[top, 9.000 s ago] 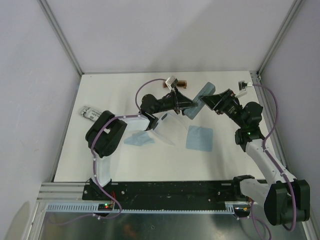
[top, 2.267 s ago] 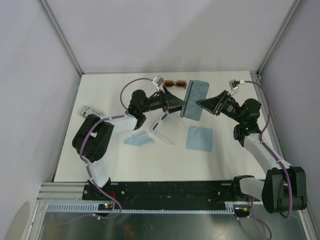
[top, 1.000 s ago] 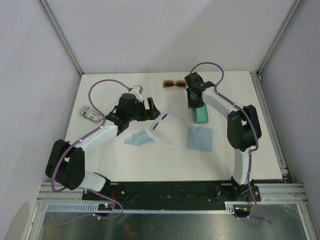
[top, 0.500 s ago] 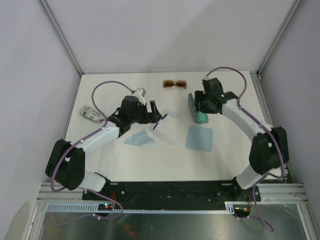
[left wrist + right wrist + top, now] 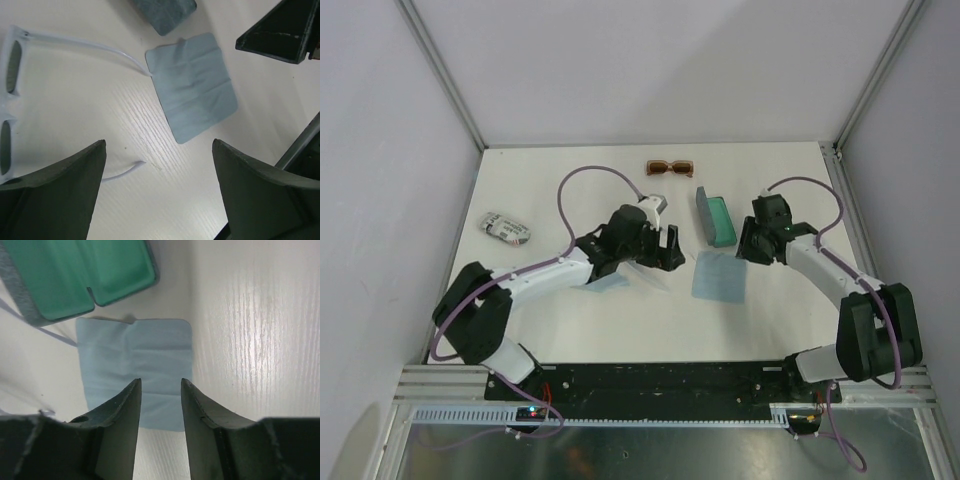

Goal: Organize the sunglasses
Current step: Move the glasses cleaning cloth to the center of the board.

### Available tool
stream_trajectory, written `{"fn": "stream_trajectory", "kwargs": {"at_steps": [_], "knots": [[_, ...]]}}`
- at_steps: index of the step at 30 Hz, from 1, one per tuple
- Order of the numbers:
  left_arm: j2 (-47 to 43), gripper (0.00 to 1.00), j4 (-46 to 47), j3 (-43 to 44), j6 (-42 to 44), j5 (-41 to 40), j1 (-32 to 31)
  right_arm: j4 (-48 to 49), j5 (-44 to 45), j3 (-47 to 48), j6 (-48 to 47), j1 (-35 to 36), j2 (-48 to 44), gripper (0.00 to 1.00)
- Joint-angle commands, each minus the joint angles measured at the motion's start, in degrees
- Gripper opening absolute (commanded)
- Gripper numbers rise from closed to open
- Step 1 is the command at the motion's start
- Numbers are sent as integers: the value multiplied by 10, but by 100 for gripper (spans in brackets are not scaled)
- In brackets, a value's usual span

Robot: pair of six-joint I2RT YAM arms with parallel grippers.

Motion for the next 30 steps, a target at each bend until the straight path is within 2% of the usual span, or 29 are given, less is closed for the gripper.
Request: {"fn": "stream_trajectory", "kwargs": {"at_steps": [1,14,19,24,30], "knots": [[21,87,12,24,1,-1,-24,51,22,-20,21,-4,17,41],[42,82,33,18,-18,3,-43,93,24,-47,28,-4,97,33],[44,82,37,27,-31,46,-39,85,44,-57,31,3,109,26],[44,82,41,27,-40,60,-33,57,104,-68,37,41,96,17],[39,82,55,0,-52,78,-10,36,107,-113,79,96,53,12]]}}
